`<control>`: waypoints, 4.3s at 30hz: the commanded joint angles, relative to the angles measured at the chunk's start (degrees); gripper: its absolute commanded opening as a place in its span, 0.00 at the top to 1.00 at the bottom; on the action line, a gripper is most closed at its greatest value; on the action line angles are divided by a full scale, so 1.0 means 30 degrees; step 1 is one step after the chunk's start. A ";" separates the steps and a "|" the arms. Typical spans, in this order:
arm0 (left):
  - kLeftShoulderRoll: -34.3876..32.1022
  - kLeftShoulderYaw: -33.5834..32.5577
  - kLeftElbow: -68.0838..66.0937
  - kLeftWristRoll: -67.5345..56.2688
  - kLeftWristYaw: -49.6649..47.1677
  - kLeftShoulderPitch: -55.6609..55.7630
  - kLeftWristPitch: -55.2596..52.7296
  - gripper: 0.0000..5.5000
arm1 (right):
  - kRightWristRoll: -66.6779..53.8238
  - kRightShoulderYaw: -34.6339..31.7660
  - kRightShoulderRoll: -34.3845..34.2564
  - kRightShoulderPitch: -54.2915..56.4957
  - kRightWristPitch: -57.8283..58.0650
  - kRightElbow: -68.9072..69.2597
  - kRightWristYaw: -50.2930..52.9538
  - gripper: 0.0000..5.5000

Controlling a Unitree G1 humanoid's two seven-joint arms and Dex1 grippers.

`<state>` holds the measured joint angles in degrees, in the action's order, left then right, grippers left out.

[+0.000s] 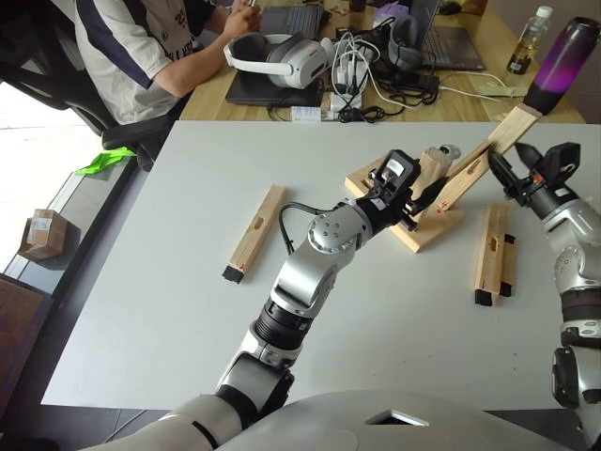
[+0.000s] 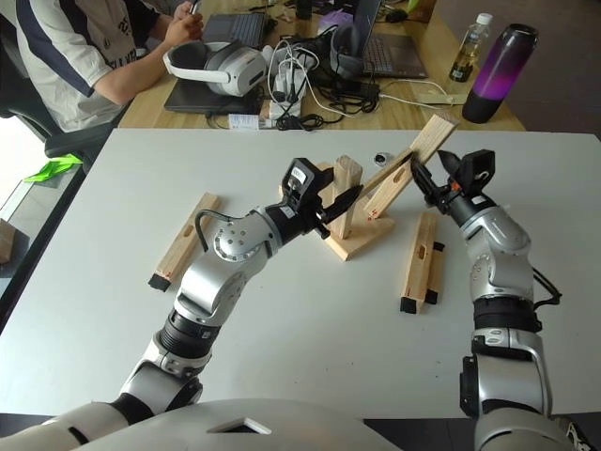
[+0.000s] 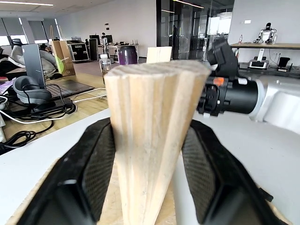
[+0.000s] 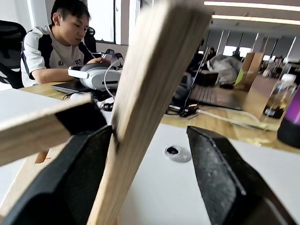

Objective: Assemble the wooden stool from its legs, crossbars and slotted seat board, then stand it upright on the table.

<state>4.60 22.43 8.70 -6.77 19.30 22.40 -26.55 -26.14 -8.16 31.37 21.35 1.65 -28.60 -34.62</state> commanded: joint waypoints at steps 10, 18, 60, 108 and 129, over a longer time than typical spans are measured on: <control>0.0187 0.0012 -0.1214 0.0382 -0.0330 -0.0203 -0.0397 0.63 | -0.0343 -0.2008 0.0050 0.1358 0.2929 0.2047 0.0117 0.47; 0.0190 0.0165 -0.1492 0.0435 -0.0259 -0.0221 -0.0233 0.63 | -0.0623 -0.2970 0.0176 0.1624 0.3134 0.2049 -0.0432 0.47; 0.0369 0.0080 -0.1605 0.0228 -0.0022 -0.0494 -0.0126 0.63 | -0.0897 -0.0197 0.0762 0.4719 0.9761 0.7634 -0.0957 0.47; 0.0239 0.0151 -0.1368 0.0178 0.0054 -0.0679 -0.0500 0.63 | 0.1424 -0.3531 0.1514 0.3192 0.1124 0.0440 -0.0900 0.85; 0.0330 0.0067 -0.1736 0.0203 0.0059 -0.0565 -0.0272 0.63 | -0.0880 -0.3647 0.2402 0.2728 0.6953 0.0494 -0.4540 0.33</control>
<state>6.08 23.11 5.89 -6.23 19.97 22.56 -25.07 -30.92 -20.57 37.47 29.10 23.16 -26.34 -48.14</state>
